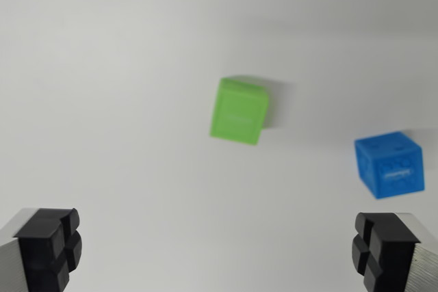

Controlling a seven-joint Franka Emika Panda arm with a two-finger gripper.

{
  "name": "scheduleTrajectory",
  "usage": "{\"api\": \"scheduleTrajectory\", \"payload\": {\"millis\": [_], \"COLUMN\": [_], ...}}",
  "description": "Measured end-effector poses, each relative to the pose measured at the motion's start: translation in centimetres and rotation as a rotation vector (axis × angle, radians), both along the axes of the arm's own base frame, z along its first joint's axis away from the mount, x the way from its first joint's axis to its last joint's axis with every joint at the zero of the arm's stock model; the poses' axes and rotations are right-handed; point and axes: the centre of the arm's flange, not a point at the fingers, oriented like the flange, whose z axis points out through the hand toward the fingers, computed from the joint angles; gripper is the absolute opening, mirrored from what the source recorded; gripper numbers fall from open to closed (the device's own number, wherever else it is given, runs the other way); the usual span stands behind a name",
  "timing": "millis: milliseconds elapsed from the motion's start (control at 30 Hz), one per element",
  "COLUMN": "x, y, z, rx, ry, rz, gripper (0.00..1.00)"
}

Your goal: Stack cube

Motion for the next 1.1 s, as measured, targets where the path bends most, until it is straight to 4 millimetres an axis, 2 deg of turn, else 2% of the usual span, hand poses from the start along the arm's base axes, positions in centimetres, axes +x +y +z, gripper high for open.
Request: {"api": "scheduleTrajectory", "payload": {"millis": [567, 1100], "x": [-0.9, -2.4], "y": [-1.4, -3.8], "z": [-1.9, -4.9], "rx": [0.0, -0.001], "ry": [-0.002, -0.007], "rz": [0.021, 0.057], "gripper": [1.0, 1.0]}}
